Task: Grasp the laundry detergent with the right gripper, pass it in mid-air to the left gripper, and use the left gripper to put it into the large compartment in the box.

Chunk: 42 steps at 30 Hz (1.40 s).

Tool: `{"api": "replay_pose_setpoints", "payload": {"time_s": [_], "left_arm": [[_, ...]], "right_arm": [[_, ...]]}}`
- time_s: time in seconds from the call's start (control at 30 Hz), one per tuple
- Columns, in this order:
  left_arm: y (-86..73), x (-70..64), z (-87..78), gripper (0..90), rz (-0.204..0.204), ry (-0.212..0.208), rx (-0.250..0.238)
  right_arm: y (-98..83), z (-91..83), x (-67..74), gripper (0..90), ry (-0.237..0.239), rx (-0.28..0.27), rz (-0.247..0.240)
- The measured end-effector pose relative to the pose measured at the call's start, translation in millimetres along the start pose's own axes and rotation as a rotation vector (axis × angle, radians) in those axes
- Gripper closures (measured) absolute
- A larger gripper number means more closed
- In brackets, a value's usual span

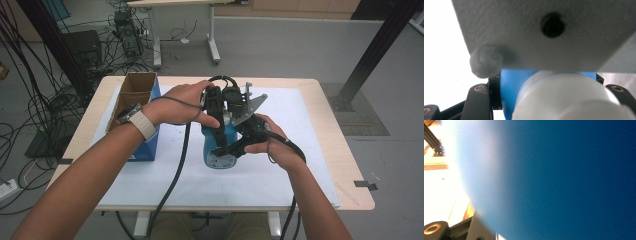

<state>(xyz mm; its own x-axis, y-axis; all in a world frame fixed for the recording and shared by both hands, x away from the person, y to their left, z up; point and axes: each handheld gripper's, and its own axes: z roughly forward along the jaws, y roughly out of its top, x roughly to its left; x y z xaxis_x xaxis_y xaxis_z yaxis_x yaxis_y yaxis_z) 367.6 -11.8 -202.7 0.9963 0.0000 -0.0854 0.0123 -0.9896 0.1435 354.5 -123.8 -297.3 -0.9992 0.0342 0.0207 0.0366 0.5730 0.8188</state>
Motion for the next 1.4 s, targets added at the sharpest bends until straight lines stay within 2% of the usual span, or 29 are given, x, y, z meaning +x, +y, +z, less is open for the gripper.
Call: {"api": "replay_pose_setpoints", "payload": {"time_s": [0.8, 0.97, 1.4], "left_arm": [[-1.0, 0.6, -0.6, 38.4, -0.002, -0.002, -0.004], [-0.7, 0.2, -0.5, 38.5, -0.001, -0.001, -0.006], [-1.7, -0.1, -1.1, 38.4, -0.004, 0.0, -0.015]], "right_arm": [[0.9, -0.5, -0.1, 44.0, -0.002, 0.004, 0.005], [0.3, -0.4, 0.5, 44.0, 0.017, -0.005, 0.011], [0.7, -0.7, 0.9, 44.0, 0.014, -0.006, 0.015]]}}
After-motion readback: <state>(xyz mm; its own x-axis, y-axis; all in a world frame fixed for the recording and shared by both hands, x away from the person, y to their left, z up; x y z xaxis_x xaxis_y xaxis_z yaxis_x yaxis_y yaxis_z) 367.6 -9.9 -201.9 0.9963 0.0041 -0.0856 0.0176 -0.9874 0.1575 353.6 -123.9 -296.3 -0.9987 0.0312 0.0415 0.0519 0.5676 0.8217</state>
